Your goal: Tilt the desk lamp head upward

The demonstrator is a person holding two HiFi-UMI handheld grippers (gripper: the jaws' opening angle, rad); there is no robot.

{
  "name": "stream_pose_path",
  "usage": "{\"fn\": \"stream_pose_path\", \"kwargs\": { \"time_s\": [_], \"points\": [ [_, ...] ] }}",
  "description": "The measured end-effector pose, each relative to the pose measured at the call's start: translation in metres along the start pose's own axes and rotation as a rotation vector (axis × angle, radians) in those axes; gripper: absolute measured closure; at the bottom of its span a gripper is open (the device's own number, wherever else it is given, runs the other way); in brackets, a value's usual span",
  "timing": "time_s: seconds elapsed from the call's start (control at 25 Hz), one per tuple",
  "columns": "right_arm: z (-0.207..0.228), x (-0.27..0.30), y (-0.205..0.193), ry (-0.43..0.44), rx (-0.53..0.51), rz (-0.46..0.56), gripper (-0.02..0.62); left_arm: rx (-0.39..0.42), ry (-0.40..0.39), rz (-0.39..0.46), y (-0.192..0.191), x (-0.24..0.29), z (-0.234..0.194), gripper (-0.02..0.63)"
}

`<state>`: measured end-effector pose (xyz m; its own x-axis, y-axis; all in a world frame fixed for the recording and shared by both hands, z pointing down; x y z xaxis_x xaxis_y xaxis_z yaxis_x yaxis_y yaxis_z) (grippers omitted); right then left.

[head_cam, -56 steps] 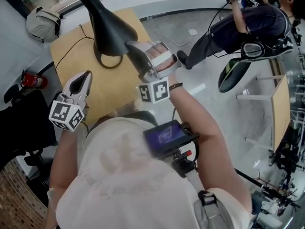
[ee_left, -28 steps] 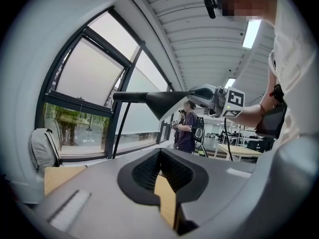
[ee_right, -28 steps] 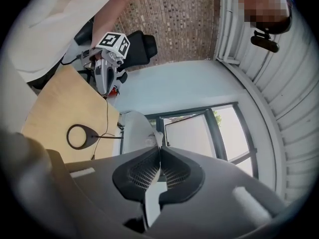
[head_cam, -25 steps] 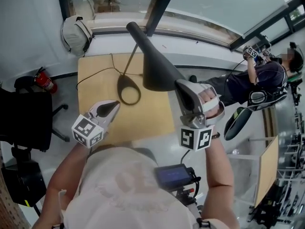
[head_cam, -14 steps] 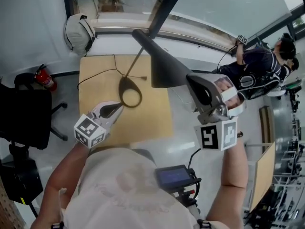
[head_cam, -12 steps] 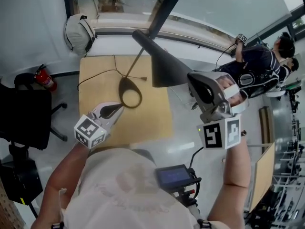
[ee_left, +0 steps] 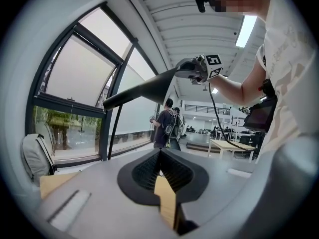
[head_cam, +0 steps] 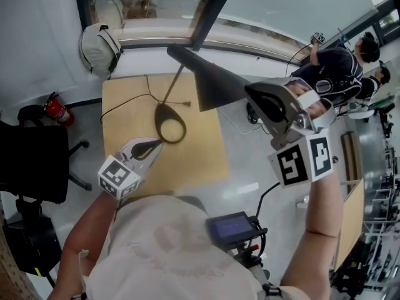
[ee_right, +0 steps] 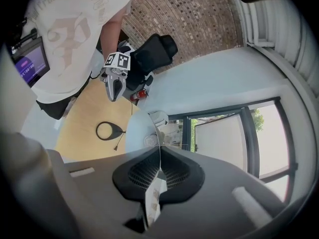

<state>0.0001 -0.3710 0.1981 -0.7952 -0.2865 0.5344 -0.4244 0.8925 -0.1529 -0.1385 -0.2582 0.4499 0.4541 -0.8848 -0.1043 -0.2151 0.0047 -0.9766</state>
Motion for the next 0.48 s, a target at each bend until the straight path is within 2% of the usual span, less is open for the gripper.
{"fn": "stream_pose_path", "kwargs": {
  "time_s": [0.48],
  "points": [
    [0.017,-0.004,0.0,0.1,0.03,-0.01,0.577,-0.007,-0.013,-0.021,-0.01,0.004,-0.003,0.606]
  ]
}}
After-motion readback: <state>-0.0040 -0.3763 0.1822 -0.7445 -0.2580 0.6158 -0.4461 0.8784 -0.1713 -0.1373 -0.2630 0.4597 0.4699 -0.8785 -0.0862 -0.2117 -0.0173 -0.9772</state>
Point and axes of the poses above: the fingertips, and each gripper's own axes: x forward along the fingers, z to its right, y out of its top, the point moved 5 cm from there along -x, backward along the fingers, and after that the axes turned 13 degrees about z, right-handed, at the moved point
